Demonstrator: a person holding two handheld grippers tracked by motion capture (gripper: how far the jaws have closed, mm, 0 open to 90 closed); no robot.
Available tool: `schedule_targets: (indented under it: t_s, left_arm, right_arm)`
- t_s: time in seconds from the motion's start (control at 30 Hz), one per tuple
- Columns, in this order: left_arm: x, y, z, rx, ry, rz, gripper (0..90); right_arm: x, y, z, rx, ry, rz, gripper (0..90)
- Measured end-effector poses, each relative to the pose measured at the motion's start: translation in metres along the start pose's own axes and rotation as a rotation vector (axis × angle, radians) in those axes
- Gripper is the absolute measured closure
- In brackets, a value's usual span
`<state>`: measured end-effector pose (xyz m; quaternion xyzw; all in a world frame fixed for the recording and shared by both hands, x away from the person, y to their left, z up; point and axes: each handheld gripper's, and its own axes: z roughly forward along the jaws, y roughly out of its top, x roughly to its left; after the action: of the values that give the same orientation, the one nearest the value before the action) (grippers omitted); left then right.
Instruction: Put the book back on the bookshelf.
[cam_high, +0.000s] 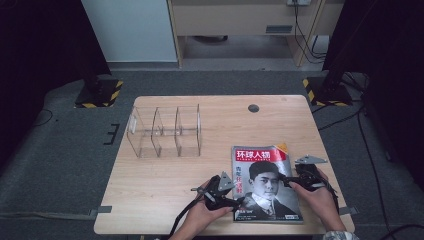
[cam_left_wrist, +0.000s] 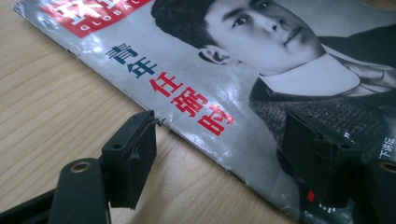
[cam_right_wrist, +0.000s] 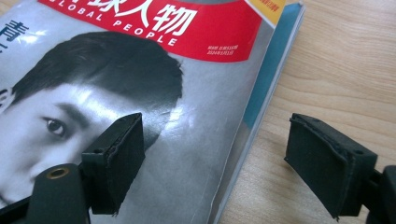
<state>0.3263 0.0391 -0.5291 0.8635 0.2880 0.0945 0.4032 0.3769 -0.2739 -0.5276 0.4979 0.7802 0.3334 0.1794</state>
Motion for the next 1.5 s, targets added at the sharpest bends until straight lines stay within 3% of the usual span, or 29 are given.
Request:
schedule_targets:
  t_s: [0.43,0.83,1.17,1.37,1.5]
  left_arm:
    - [-0.005,-0.001,0.004,0.016,-0.022,0.024,30.8]
    - [-0.006,-0.003,0.005,0.004,-0.018,0.028,30.7]
    - [-0.006,-0.003,0.005,0.003,-0.018,0.029,30.7]
    - [-0.006,-0.003,0.005,0.003,-0.017,0.029,30.7]
    - [-0.007,-0.003,0.005,0.003,-0.016,0.029,30.6]
  right_arm:
    - [-0.001,-0.001,0.004,0.002,0.012,0.024,17.6]
    - [0.006,-0.001,0.006,-0.012,0.047,-0.007,19.3]
    - [0.008,-0.001,0.005,-0.008,0.041,-0.005,20.8]
    - [0.011,0.002,0.000,-0.030,0.042,-0.016,21.6]
    - [0.010,0.004,-0.004,-0.055,0.062,0.006,24.7]
